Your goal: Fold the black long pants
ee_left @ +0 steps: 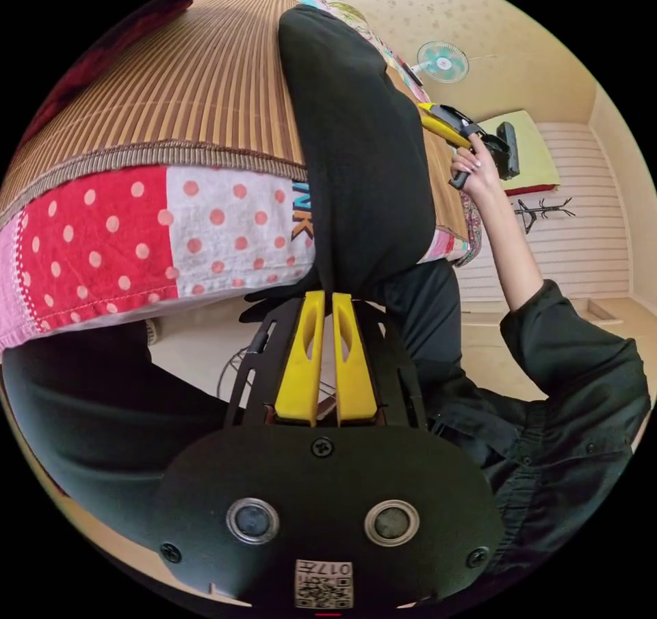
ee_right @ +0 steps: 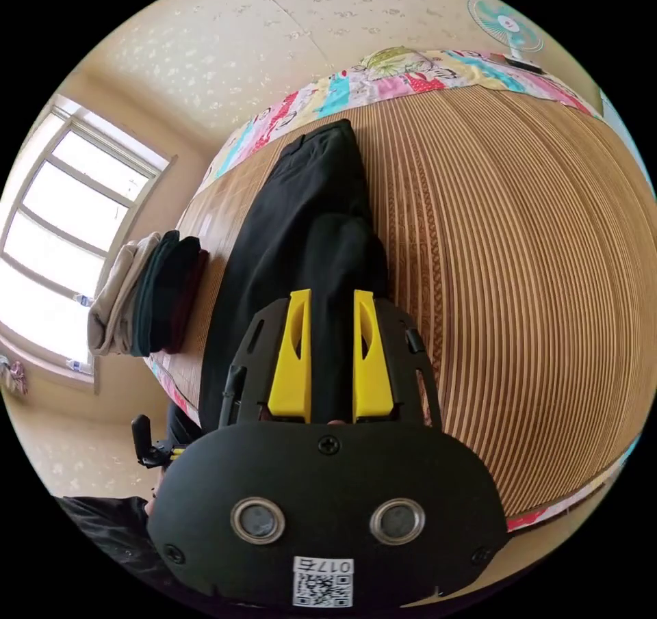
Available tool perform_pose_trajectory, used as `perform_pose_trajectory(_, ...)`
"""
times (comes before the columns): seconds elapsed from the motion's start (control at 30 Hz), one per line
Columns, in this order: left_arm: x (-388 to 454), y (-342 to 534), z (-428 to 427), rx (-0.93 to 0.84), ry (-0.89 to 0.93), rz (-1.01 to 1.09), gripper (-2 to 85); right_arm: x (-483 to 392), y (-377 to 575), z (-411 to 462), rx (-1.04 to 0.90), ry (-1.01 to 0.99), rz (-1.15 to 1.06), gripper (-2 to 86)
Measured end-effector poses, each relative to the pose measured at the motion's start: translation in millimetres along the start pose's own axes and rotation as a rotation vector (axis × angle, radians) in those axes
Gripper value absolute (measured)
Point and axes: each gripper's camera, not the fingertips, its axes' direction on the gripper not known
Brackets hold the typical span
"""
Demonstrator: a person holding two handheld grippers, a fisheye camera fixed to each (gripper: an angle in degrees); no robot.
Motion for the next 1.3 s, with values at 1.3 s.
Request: perform_pose_trajectory(1.3,78,51,-61,0.254,-0.034,-0.084,7.9,-7,243,-76,0.037,-0.009,-0.213,6.9)
